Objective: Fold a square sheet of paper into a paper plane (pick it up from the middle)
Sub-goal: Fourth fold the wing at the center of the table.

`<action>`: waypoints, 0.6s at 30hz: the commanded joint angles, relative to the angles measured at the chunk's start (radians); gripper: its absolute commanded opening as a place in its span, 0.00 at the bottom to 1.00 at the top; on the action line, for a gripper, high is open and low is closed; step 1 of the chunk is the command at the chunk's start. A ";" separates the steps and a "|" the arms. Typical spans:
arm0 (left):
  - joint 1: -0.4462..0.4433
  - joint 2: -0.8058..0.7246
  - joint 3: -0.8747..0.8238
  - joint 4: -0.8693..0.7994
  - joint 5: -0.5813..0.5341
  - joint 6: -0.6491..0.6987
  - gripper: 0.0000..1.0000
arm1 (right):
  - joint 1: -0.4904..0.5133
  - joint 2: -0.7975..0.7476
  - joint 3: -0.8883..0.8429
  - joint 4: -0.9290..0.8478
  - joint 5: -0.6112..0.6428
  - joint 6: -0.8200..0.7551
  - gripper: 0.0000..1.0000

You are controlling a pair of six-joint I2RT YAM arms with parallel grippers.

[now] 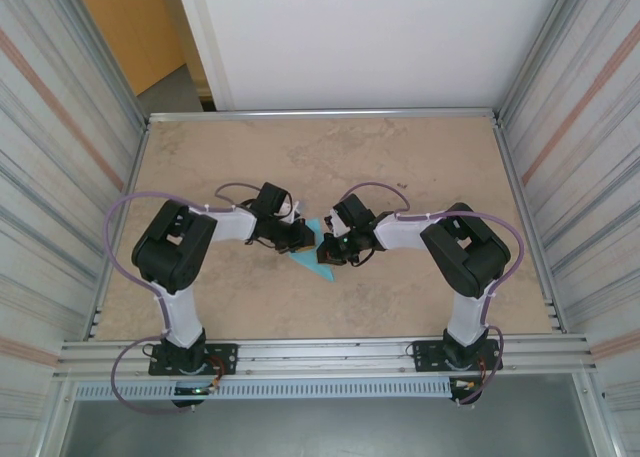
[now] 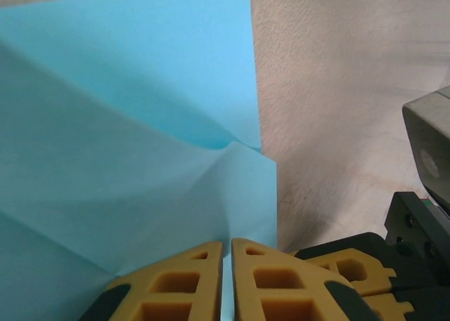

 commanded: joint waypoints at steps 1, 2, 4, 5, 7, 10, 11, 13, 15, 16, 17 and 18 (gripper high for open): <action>0.043 0.040 0.031 -0.059 -0.068 0.074 0.12 | 0.004 0.083 -0.046 -0.193 0.130 -0.046 0.08; 0.054 0.043 0.038 -0.066 -0.070 0.084 0.12 | 0.004 0.086 -0.048 -0.200 0.137 -0.049 0.08; 0.079 0.056 0.063 -0.093 -0.082 0.116 0.12 | 0.003 0.095 -0.057 -0.208 0.150 -0.053 0.08; 0.092 0.065 0.078 -0.111 -0.089 0.132 0.12 | 0.003 0.095 -0.060 -0.209 0.151 -0.054 0.08; 0.131 0.085 0.112 -0.151 -0.106 0.159 0.12 | 0.004 0.096 -0.069 -0.209 0.157 -0.056 0.08; 0.190 0.106 0.155 -0.197 -0.118 0.163 0.12 | 0.004 0.094 -0.076 -0.204 0.157 -0.053 0.08; 0.202 0.110 0.163 -0.198 -0.117 0.160 0.12 | 0.003 0.092 -0.077 -0.204 0.162 -0.052 0.08; 0.227 0.114 0.185 -0.206 -0.125 0.162 0.12 | 0.004 0.087 -0.073 -0.207 0.169 -0.051 0.08; 0.239 0.119 0.221 -0.230 -0.137 0.174 0.12 | 0.005 0.084 -0.070 -0.206 0.173 -0.050 0.08; 0.243 0.117 0.242 -0.247 -0.144 0.180 0.12 | 0.005 0.083 -0.067 -0.207 0.171 -0.050 0.08; 0.244 0.113 0.254 -0.257 -0.146 0.184 0.12 | 0.005 0.083 -0.065 -0.206 0.170 -0.051 0.08; 0.243 0.101 0.265 -0.263 -0.145 0.185 0.12 | 0.007 0.081 -0.064 -0.203 0.167 -0.050 0.08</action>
